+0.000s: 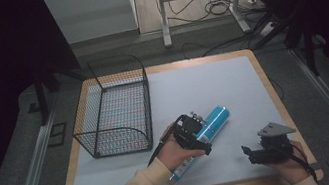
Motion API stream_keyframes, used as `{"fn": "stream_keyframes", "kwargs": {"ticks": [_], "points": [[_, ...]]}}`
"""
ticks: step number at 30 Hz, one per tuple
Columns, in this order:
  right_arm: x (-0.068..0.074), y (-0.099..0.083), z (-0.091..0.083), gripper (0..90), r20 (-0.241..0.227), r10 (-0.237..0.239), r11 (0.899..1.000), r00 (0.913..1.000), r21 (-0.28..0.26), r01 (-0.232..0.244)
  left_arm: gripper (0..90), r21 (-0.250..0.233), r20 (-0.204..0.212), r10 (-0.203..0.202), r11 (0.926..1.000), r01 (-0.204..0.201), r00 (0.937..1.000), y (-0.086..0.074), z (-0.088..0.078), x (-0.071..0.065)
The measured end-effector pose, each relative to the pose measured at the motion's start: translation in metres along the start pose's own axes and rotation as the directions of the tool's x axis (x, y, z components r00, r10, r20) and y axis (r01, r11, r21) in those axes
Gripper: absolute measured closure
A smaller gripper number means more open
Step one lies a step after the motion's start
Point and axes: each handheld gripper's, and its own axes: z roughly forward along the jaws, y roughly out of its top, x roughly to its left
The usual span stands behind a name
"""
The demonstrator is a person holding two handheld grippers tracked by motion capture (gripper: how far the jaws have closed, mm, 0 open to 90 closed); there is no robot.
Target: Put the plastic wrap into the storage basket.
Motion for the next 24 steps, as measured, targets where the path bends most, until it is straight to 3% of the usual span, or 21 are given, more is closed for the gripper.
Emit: {"fn": "stream_keyframes", "kwargs": {"ticks": [11, 24], "points": [[0.000, 0.000, 0.001, 11.3, -0.001, 0.000, 1.000, 1.0000, 0.003, 0.000, 15.9, 0.059, -0.006, -0.007, 0.9982, 0.008, 1.0000, 0.003, 0.016, 0.002], [0.000, 0.000, 0.001, 11.3, -0.003, 0.002, 1.000, 1.0000, 0.002, -0.002, 25.4, 0.164, -0.006, 0.001, 0.9865, 0.000, 1.0000, 0.005, 0.039, 0.005]]}}
